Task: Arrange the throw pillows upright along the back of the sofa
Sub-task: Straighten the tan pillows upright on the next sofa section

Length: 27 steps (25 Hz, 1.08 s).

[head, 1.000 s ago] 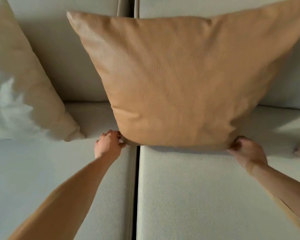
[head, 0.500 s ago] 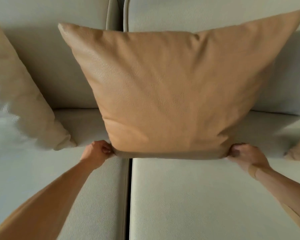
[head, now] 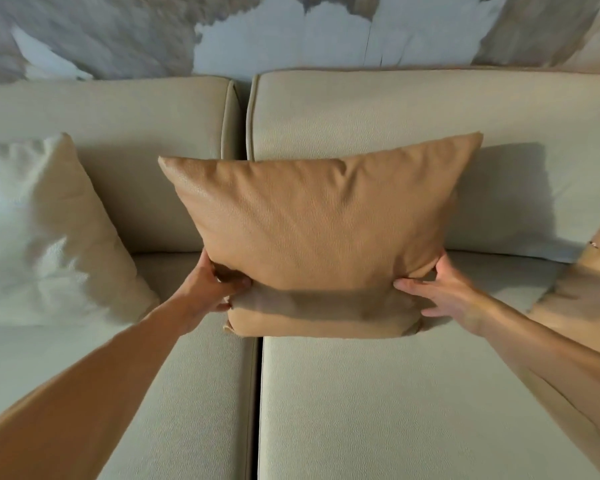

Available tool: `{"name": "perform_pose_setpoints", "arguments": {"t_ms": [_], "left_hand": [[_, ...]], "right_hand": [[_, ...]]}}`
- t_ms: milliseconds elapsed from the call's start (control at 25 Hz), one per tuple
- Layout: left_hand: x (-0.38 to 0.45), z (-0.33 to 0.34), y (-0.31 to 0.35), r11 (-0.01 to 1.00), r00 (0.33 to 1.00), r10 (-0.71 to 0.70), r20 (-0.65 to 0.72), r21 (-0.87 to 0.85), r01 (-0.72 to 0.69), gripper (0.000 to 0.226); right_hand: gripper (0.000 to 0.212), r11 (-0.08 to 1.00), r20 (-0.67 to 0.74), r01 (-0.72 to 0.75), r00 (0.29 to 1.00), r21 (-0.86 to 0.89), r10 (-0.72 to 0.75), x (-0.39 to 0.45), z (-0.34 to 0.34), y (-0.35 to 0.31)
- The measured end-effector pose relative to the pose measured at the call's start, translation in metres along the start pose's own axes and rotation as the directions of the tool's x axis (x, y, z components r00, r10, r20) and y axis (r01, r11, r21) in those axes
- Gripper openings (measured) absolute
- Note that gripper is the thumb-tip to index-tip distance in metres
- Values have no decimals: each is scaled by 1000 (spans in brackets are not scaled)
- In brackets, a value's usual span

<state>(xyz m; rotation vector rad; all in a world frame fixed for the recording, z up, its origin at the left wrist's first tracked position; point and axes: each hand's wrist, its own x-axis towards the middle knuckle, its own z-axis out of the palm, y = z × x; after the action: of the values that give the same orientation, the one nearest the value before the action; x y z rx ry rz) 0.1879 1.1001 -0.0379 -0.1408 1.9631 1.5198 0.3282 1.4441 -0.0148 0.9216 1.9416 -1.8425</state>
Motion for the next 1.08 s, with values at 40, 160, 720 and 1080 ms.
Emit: {"name": "perform_pose_setpoints", "arguments": {"t_ms": [40, 160, 720, 1080], "left_hand": [[-1, 3, 1, 1000, 1000, 3, -13, -8, -3, 78], [-4, 16, 3, 1000, 999, 24, -32, -8, -24, 70], [-2, 83, 25, 997, 997, 44, 56, 59, -47, 74], [-1, 93, 28, 997, 999, 52, 18, 61, -53, 82]], "right_hand": [[126, 1000, -13, 3, 1000, -7, -3, -2, -1, 0], [125, 999, -25, 35, 999, -7, -35, -8, -13, -1], [100, 999, -155, -23, 988, -48, 15, -10, -76, 7], [96, 998, -190, -51, 981, -45, 41, -3, -86, 18]]}}
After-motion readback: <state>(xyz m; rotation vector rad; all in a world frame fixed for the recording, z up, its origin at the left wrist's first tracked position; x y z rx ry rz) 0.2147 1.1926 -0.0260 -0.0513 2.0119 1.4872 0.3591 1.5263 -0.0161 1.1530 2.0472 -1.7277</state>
